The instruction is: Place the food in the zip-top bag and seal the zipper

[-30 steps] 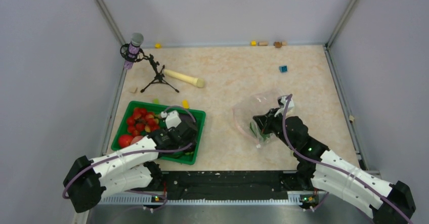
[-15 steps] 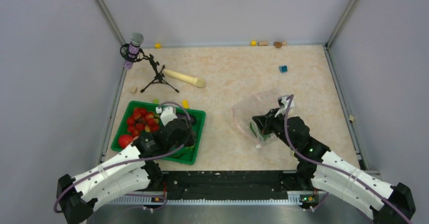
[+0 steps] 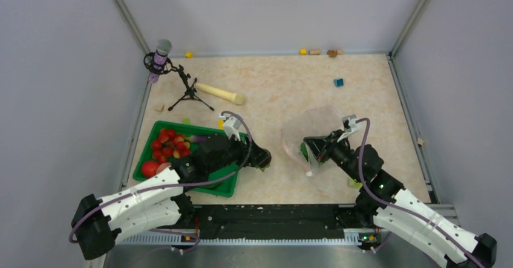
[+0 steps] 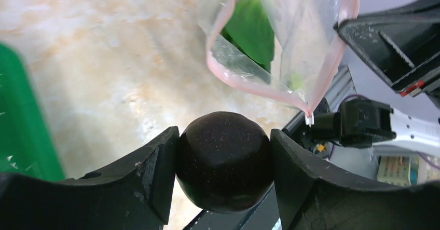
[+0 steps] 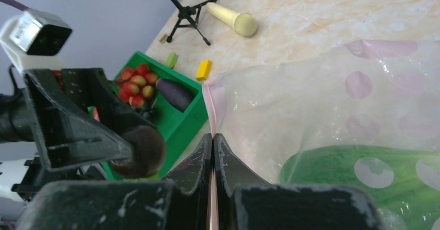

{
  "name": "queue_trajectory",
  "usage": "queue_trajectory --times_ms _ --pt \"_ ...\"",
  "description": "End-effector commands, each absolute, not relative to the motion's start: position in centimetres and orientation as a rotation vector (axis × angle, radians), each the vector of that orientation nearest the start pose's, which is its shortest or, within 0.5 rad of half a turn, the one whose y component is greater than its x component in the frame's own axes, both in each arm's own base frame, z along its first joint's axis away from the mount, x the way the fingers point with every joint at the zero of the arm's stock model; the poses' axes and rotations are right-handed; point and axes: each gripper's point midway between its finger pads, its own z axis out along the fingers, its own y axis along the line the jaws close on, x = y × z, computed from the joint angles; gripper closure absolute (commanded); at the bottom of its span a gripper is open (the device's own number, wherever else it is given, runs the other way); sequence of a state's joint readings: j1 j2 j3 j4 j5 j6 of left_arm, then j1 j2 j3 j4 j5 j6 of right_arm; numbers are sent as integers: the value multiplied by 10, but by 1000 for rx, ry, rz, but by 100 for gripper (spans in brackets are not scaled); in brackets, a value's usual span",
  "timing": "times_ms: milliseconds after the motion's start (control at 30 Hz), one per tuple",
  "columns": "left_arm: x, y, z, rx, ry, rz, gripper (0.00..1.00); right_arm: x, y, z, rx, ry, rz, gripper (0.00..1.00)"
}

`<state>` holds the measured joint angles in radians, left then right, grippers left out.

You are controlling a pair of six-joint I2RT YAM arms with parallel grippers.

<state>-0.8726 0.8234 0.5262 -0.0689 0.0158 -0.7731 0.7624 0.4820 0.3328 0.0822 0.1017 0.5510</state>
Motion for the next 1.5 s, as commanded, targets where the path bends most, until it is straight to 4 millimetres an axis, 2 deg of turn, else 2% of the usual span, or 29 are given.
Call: queue_trajectory --times_ms 0,133,233,500,733,867,1333,1400,1467 --pt "176 -310 211 300 1926 -1222 100 201 199 229 -76 1635 975 100" --pt "180 -340 216 367 1919 -1210 100 197 201 231 -82 1631 1002 100" --pt "188 -353 217 360 1902 -1200 100 192 206 233 -104 1623 1044 100" --pt "220 -361 216 123 1882 -1182 100 187 207 239 -108 1597 1080 100" --pt "231 -378 210 38 1890 -1226 100 185 207 241 -93 1575 1111 100" --pt "240 -381 202 -41 1908 -1209 100 183 206 245 -80 1554 1132 100" --pt "258 -415 189 -178 1984 -1175 100 175 209 246 -81 1539 1196 100" --pt "260 -418 187 -184 1999 -1162 92 177 208 246 -77 1547 1179 100" --pt "259 -420 186 -170 2006 -1160 78 177 207 246 -72 1542 1176 100"
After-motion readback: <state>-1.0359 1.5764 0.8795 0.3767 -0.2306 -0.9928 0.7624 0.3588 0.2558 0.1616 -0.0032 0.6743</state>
